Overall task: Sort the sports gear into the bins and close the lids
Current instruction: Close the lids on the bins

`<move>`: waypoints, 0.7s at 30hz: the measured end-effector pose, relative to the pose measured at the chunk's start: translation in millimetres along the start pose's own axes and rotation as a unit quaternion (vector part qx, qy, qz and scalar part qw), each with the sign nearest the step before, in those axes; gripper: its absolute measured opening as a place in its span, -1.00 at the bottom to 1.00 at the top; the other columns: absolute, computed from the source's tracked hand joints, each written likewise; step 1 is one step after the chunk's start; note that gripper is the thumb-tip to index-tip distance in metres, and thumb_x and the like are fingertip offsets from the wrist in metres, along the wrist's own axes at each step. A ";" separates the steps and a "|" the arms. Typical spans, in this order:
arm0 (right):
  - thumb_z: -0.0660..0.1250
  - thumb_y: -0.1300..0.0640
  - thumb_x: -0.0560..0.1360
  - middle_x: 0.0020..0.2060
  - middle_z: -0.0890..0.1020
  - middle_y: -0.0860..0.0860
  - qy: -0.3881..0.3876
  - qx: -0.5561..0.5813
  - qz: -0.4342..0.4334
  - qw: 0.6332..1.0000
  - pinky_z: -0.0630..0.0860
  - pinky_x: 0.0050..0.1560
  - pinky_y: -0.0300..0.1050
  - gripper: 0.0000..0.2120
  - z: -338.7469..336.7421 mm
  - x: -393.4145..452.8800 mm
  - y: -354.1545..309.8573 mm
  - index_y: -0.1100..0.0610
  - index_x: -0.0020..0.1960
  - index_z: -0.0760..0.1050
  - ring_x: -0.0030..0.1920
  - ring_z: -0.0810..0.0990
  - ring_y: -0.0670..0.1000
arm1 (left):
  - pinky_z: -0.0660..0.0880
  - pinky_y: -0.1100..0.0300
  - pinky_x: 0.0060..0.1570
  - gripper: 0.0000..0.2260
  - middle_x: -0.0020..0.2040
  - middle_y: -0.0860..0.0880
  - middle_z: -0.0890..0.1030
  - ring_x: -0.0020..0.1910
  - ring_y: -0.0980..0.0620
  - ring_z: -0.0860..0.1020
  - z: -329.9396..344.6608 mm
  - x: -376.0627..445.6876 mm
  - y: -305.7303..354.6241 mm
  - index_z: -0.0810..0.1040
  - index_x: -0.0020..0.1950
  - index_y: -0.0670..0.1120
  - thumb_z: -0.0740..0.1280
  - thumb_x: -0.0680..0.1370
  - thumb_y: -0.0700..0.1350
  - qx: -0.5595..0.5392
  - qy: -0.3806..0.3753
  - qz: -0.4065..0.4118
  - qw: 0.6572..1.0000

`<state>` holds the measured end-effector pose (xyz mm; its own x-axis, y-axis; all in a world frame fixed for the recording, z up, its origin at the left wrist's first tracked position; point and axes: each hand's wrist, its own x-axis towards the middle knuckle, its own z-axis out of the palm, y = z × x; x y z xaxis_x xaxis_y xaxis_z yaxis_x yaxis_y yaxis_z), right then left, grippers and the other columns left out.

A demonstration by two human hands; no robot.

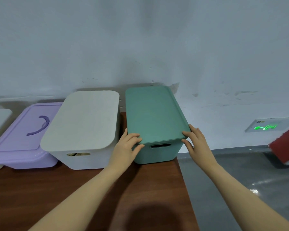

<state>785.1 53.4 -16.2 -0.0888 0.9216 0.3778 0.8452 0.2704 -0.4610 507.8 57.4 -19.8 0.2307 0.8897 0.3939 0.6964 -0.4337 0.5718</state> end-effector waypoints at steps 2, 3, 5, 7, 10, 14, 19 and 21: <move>0.32 0.28 0.51 0.29 0.43 0.27 0.003 0.008 0.005 1.000 0.15 0.37 0.04 -0.79 -1.6 -0.3 -1.1 0.28 0.13 0.51 0.29 0.38 0.32 | 0.12 0.16 0.41 -0.64 0.04 -0.04 0.62 0.20 -0.20 0.52 -0.6 0.1 1.7 0.63 0.00 -0.18 0.24 0.51 0.09 0.025 0.002 0.012 1.000; 0.33 0.28 0.50 0.29 0.43 0.26 0.003 0.011 0.008 1.000 0.17 0.35 0.02 -0.79 -2.2 -0.3 -1.1 0.28 0.13 0.51 0.27 0.39 0.32 | 0.15 0.10 0.40 -0.61 0.02 -0.04 0.62 0.18 -0.18 0.53 -0.7 0.8 2.7 0.63 -0.01 -0.18 0.21 0.53 0.12 0.037 0.004 0.021 0.999; 0.33 0.27 0.50 0.29 0.43 0.25 -0.001 0.017 0.013 1.000 0.22 0.35 0.06 -0.79 -3.2 0.3 -0.6 0.27 0.14 0.52 0.27 0.38 0.32 | 0.15 0.14 0.40 -0.58 0.01 -0.03 0.62 0.15 -0.16 0.55 -1.7 2.9 4.1 0.62 -0.01 -0.17 0.17 0.54 0.14 0.047 0.008 0.027 0.999; 0.32 0.26 0.51 0.29 0.42 0.25 -0.005 0.024 0.014 1.000 0.18 0.38 0.09 -0.78 -3.5 1.0 0.0 0.26 0.14 0.51 0.31 0.35 0.33 | 0.11 0.22 0.41 -0.56 0.01 -0.04 0.62 0.14 -0.17 0.56 -2.7 4.3 3.5 0.62 0.00 -0.18 0.16 0.55 0.15 0.048 0.010 0.026 0.998; 0.31 0.27 0.52 0.30 0.41 0.25 -0.008 0.035 0.023 0.999 0.10 0.39 0.01 -0.78 -5.6 0.6 -2.7 0.27 0.15 0.51 0.35 0.30 0.30 | 0.11 0.26 0.41 -0.51 0.01 -0.03 0.62 0.14 -0.19 0.55 -3.5 5.6 4.1 0.62 0.00 -0.17 0.11 0.57 0.20 0.047 0.004 0.022 0.999; 0.33 0.27 0.51 0.28 0.43 0.23 0.000 0.046 0.017 0.999 0.19 0.38 0.03 -0.78 -8.5 0.2 -4.5 0.27 0.14 0.51 0.31 0.35 0.24 | 0.10 0.27 0.42 -0.56 0.02 -0.04 0.62 0.16 -0.20 0.54 -5.1 5.0 6.0 0.62 0.01 -0.18 0.16 0.55 0.16 0.042 0.003 0.019 0.999; 0.34 0.24 0.51 0.30 0.43 0.23 -0.010 0.025 0.031 0.999 0.17 0.32 -0.07 -0.78 -10.7 -0.2 -2.8 0.24 0.14 0.53 0.32 0.35 0.27 | 0.19 0.13 0.40 -0.56 0.03 -0.03 0.62 0.18 -0.19 0.53 -3.1 3.9 5.6 0.62 0.01 -0.16 0.15 0.55 0.17 0.053 0.007 0.019 0.998; 0.34 0.17 0.51 0.28 0.46 0.21 -0.007 0.003 0.023 1.000 0.24 0.32 -0.02 -0.78 -9.6 -1.6 -0.6 0.21 0.13 0.55 0.29 0.40 0.24 | 0.28 0.01 0.34 -0.65 0.08 -0.07 0.62 0.24 -0.22 0.49 -0.6 1.7 5.3 0.61 -0.02 -0.17 0.24 0.52 0.10 0.059 0.009 0.021 0.998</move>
<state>789.8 49.1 -8.8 -0.0575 0.9372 0.3439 0.8458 0.2287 -0.4819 511.6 56.6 -15.7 0.2492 0.8679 0.4297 0.7615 -0.4497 0.4668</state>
